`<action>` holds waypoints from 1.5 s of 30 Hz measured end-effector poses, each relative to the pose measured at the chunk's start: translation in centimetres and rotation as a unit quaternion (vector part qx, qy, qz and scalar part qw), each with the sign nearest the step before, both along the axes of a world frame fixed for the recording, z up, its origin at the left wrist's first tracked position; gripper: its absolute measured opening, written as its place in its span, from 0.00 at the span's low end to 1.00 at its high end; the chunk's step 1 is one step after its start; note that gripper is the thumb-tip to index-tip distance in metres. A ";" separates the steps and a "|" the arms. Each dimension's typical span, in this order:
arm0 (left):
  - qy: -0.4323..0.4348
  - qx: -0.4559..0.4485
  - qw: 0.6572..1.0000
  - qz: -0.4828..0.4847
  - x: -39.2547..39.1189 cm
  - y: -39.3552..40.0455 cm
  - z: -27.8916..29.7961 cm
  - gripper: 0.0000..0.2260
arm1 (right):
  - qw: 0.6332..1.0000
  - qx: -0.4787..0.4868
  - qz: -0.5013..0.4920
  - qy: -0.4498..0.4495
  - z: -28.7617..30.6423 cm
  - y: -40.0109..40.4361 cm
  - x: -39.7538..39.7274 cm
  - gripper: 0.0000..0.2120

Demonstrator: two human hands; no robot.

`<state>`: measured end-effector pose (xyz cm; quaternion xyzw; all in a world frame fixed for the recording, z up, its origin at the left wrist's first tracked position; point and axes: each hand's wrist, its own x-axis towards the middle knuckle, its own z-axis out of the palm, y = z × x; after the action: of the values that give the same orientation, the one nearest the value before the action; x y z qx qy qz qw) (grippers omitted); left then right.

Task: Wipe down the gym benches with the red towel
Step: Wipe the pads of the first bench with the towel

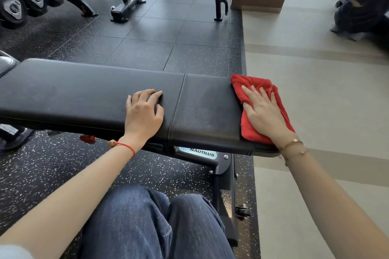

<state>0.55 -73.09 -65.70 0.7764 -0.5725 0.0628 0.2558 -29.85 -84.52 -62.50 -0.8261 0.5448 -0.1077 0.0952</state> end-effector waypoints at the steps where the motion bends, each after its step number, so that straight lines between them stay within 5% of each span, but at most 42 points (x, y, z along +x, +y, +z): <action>1: -0.001 0.000 1.000 0.004 -0.1 -0.1 0.1 0.18 | 1.000 -0.001 -0.005 0.007 0.1 -1.1 0.8 0.25; 7: -0.003 0.001 1.000 0.013 -0.2 -0.1 0.2 0.17 | 1.000 -0.002 0.015 0.015 0.5 -2.8 6.8 0.25; 14: -0.001 0.000 1.000 0.002 0.2 0.2 0.2 0.18 | 0.981 -0.037 0.190 -0.006 -0.3 5.2 7.3 0.25; 23: -0.007 -0.001 1.000 0.001 0.1 0.1 0.0 0.18 | 0.999 0.002 0.048 0.023 0.4 -1.2 5.9 0.25; 34: -0.012 0.006 1.000 0.014 0.1 0.0 0.5 0.20 | 0.972 -0.044 0.230 -0.005 -0.2 5.1 10.5 0.25; 39: -0.010 0.006 1.000 0.006 0.3 0.1 0.3 0.20 | 0.983 -0.019 0.182 -0.016 -0.2 2.5 7.4 0.25; 45: -0.009 0.014 1.000 0.019 -0.2 -0.1 0.5 0.19 | 0.994 0.005 0.108 0.003 0.3 -2.5 13.2 0.25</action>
<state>0.36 -73.17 -65.20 0.7897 -0.5611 0.0666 0.2390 -16.67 -86.98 -62.23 -0.8797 0.4536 -0.0919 0.1092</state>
